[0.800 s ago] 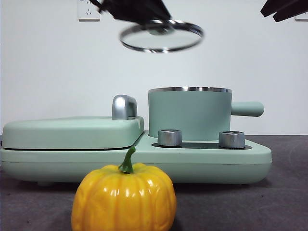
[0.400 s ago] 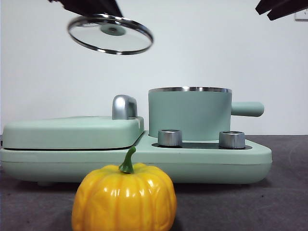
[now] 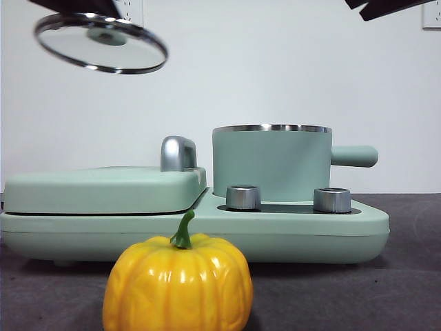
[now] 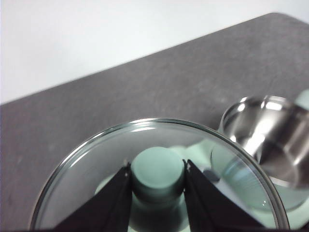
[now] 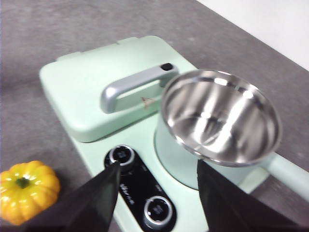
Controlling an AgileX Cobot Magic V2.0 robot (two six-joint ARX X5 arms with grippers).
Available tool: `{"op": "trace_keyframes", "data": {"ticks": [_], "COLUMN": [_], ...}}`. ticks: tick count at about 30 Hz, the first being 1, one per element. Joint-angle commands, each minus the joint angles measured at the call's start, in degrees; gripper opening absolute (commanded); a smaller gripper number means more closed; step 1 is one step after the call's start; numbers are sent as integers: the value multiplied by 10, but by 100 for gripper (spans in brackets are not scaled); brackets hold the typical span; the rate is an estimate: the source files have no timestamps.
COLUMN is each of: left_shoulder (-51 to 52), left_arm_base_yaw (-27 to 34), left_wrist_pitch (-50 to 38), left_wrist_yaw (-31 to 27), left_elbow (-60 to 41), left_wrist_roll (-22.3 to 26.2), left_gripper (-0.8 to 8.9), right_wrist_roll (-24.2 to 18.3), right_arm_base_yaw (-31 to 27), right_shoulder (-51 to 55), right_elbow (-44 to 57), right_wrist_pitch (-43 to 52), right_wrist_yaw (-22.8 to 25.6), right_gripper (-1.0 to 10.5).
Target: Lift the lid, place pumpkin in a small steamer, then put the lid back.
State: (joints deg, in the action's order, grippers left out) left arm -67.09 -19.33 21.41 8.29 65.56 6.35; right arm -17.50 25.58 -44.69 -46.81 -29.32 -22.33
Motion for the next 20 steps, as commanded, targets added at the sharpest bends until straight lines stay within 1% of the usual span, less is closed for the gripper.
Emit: {"op": "trace_keyframes", "data": {"ticks": [1, 9, 15, 20], "left_shoulder": [23, 65, 68, 68], "left_arm_base_yaw": [8, 25, 25, 25], "left_wrist_pitch": [-4, 48, 46, 45], "left_wrist_yaw": [1, 1, 1, 1], "left_elbow": [-3, -20, -20, -20], "left_wrist_roll": [-7, -19, -20, -20], "left_gripper": [11, 11, 11, 11], "right_wrist_roll": [10, 10, 10, 9], "right_arm_base_yaw": [21, 108, 181, 236], "right_shoulder": [-12, -64, -131, -188], "right_elbow": [-9, -9, -9, -9], "right_wrist_pitch": [6, 5, 5, 6], "right_wrist_yaw": [-1, -1, -1, 14], "right_gripper": [254, 258, 394, 403]}}
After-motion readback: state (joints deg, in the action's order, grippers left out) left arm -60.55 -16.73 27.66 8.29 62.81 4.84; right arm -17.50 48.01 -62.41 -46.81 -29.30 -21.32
